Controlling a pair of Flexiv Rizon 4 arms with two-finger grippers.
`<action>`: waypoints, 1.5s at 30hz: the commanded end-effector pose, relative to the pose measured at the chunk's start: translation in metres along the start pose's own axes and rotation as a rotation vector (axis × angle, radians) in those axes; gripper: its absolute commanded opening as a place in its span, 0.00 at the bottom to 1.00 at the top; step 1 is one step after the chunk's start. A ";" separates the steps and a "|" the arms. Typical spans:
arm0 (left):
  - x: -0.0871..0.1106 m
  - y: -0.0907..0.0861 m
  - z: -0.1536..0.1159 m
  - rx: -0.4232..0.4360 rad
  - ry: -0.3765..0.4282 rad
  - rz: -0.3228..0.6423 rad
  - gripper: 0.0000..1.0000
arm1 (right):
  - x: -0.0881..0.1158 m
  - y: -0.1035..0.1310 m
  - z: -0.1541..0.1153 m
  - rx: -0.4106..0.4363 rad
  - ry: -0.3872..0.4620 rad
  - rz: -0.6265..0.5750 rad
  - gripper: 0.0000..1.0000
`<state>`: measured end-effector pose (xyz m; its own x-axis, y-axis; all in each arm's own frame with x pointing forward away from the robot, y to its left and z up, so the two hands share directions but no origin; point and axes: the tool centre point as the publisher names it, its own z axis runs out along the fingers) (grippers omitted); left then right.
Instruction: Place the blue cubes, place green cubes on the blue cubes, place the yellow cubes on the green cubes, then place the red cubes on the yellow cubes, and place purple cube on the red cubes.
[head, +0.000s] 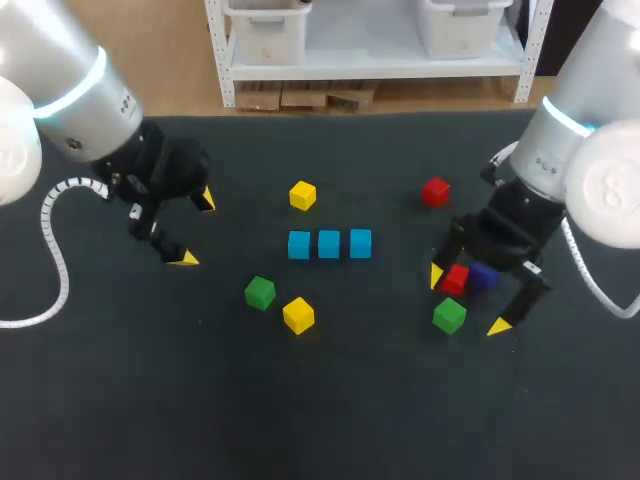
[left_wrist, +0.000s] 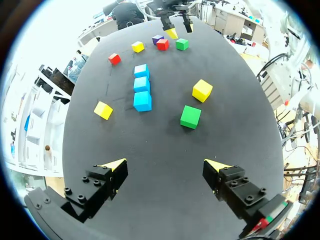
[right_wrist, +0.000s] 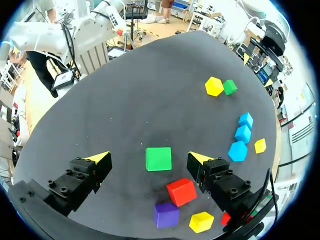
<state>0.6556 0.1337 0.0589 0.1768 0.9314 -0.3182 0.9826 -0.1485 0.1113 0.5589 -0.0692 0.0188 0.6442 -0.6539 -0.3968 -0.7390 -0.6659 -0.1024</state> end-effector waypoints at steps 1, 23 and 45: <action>0.002 0.000 0.000 -0.002 -0.005 0.004 1.00 | 0.008 -0.004 0.013 -0.004 -0.012 -0.004 1.00; 0.002 0.000 0.000 -0.002 -0.005 0.004 1.00 | 0.017 -0.013 0.018 -0.049 -0.006 -0.021 0.00; 0.002 0.000 0.000 -0.002 -0.005 0.004 1.00 | -0.011 -0.092 -0.020 0.152 -0.007 0.607 0.00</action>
<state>0.6556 0.1337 0.0589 0.1768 0.9314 -0.3182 0.9826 -0.1485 0.1113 0.6202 -0.0185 0.0495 0.2243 -0.8613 -0.4559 -0.9640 -0.2647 0.0258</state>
